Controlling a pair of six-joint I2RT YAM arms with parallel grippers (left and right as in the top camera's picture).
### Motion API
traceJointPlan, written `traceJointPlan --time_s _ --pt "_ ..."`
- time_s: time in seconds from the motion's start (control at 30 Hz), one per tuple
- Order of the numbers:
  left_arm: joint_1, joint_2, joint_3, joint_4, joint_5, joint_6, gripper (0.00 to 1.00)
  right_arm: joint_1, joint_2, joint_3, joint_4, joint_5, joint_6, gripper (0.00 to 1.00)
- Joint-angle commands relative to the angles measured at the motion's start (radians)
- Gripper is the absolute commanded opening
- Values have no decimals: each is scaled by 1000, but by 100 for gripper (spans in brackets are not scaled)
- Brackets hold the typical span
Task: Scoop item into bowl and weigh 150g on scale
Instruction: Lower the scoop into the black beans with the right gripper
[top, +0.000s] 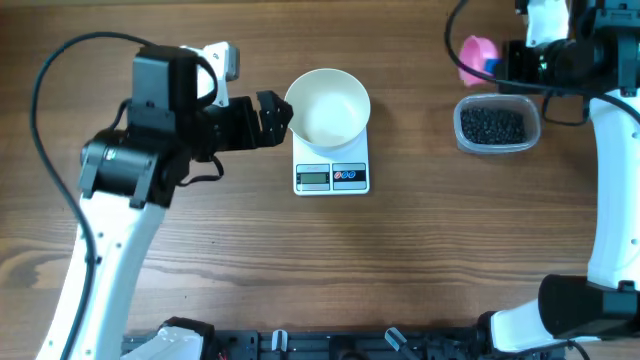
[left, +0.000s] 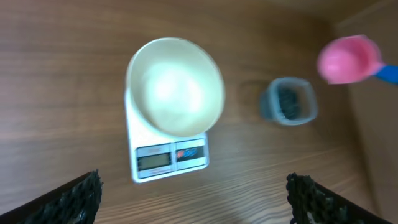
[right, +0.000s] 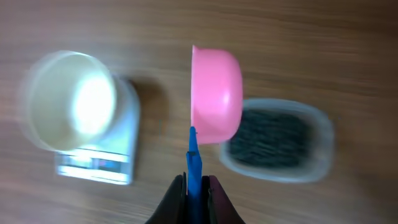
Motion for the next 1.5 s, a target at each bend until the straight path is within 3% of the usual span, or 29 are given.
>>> traceJointPlan --time_s 0.0,0.13,0.33,0.5,0.6,0.67,0.73,0.87,0.93,1.0,1.03,1.1,1.13,1.17,1.2,1.33,1.47 --pt "5 75 11 -37 -77 37 100 -8 2 11 -16 264 -90 4" --pt "0 98 0 -61 -77 38 100 -19 53 -71 -16 349 -219 4" --pt "0 103 0 -112 -77 38 100 -24 222 -94 -43 495 -212 4" --pt "0 103 0 -116 -77 38 100 -24 360 -94 -39 501 -186 4" --pt "0 103 0 -120 -77 38 100 -35 409 -94 -6 378 -178 4" --pt "0 103 0 -126 -77 38 100 -83 414 -94 23 89 -253 4" --pt "0 103 0 -135 -77 38 100 -144 414 -94 33 -66 -264 4" --pt "0 103 0 -137 -77 37 100 -278 414 -94 49 -204 -259 4" --pt "0 103 0 -134 -77 37 100 -293 414 -94 50 -157 -233 5" --pt "0 103 0 -138 -77 37 100 -291 414 -94 64 -44 -193 22" --pt "0 103 0 -138 -77 38 100 -291 414 -92 66 -42 -193 22" --pt "0 103 0 -138 -77 37 100 -291 412 -56 63 -43 -187 32" --pt "0 103 0 -138 -77 38 100 -291 409 -9 45 -43 -187 44" --pt "0 103 0 -138 -77 38 100 -291 406 40 21 -42 -189 77" --pt "0 103 0 -138 -77 38 100 -291 403 67 6 -39 -191 100" --pt "0 103 0 -134 -77 37 100 -291 385 206 -16 -34 -187 100" --pt "0 103 0 -126 -77 37 100 -288 356 234 55 -458 -187 100"
